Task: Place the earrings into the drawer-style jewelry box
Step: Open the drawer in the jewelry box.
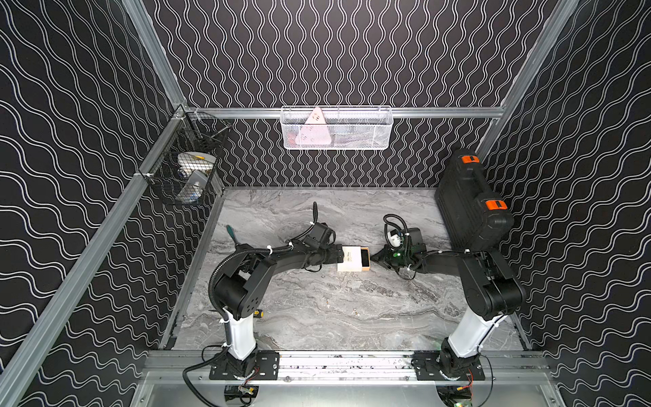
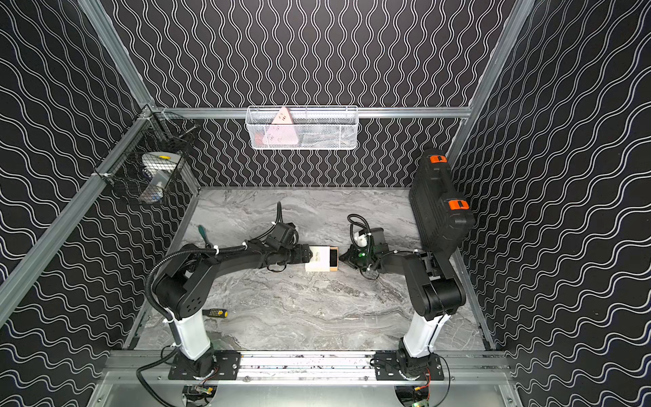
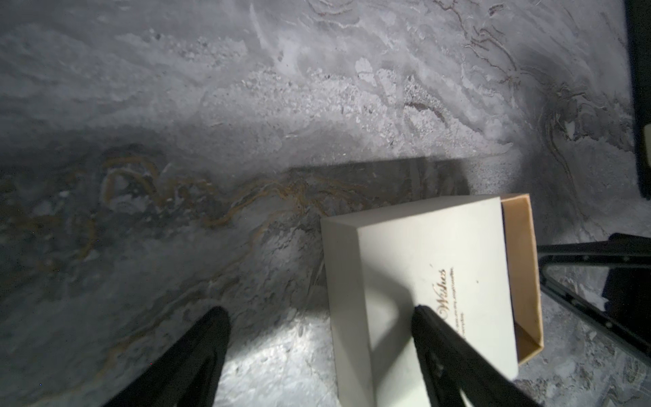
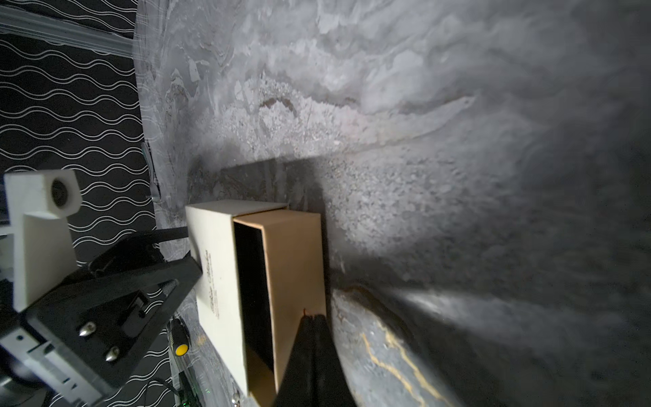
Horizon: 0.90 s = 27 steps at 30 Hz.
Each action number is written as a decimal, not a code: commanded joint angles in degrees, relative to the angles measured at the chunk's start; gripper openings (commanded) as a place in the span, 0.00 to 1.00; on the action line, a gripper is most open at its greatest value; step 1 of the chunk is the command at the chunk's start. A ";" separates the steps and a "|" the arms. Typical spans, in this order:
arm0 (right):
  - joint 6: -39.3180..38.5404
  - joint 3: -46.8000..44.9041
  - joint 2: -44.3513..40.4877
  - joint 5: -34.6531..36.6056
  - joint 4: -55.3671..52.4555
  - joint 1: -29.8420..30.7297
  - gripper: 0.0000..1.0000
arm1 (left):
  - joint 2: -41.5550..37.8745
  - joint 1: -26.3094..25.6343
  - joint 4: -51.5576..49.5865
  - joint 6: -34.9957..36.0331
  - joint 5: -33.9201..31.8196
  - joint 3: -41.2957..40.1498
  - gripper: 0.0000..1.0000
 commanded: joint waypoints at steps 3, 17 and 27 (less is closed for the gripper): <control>-1.93 0.34 -0.81 1.86 -3.42 -2.20 0.00 | 0.99 0.07 -6.31 0.99 -2.15 -0.31 0.86; -3.28 0.35 -1.26 1.67 -4.63 -3.14 0.00 | 1.19 0.07 -6.26 1.06 -2.05 -0.39 0.86; -4.04 0.40 -1.33 1.63 -5.53 -4.11 0.00 | 0.58 0.03 -6.53 1.35 -2.33 -0.52 0.86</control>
